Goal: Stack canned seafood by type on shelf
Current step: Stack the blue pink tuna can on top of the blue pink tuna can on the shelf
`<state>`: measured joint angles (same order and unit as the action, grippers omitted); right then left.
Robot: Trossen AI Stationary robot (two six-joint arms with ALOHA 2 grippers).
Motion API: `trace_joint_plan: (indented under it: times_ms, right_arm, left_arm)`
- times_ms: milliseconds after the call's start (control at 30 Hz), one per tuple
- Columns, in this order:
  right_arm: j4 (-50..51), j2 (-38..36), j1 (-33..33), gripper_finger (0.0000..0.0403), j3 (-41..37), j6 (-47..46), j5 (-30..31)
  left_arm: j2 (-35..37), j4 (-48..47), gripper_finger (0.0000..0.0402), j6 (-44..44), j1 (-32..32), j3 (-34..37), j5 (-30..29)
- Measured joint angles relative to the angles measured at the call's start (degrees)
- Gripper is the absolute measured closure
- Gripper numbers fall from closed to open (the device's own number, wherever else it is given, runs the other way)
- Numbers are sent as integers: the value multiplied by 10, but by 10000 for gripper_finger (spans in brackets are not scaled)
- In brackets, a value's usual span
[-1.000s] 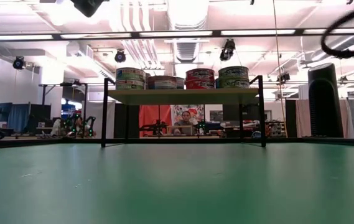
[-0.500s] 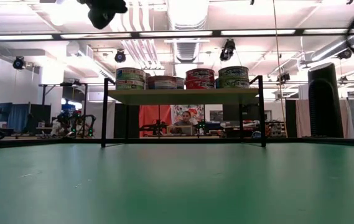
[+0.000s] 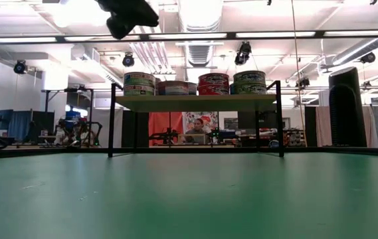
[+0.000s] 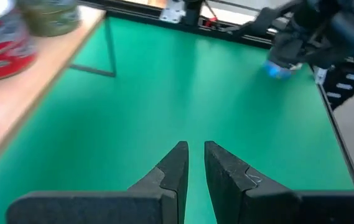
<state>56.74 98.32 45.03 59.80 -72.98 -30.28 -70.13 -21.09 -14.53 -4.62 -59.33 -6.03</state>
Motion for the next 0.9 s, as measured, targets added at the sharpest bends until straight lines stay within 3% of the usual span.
trace_joint_plan:
  times_ms: [200, 433, 633, 767, 900]
  right_arm:
    - [-43, 0, -111, 393, 51, 54, 214]
    - [-46, 3, -134, 386, 136, 121, 344]
    - [25, -2, -99, 330, 134, 95, 349]
    - [27, -2, -79, 251, 107, 73, 319]
    - [-22, 4, -68, 161, 72, 71, 329]
  left_arm:
    - [-63, 26, 364, 8, -53, 0, -10]
    - [-121, -1, 364, -34, -90, 0, -10]
    - [-178, 69, 364, -54, -125, 0, -23]
    - [-222, 99, 364, -82, -142, 0, -24]
    - [-265, 103, 364, -103, -151, 0, -24]
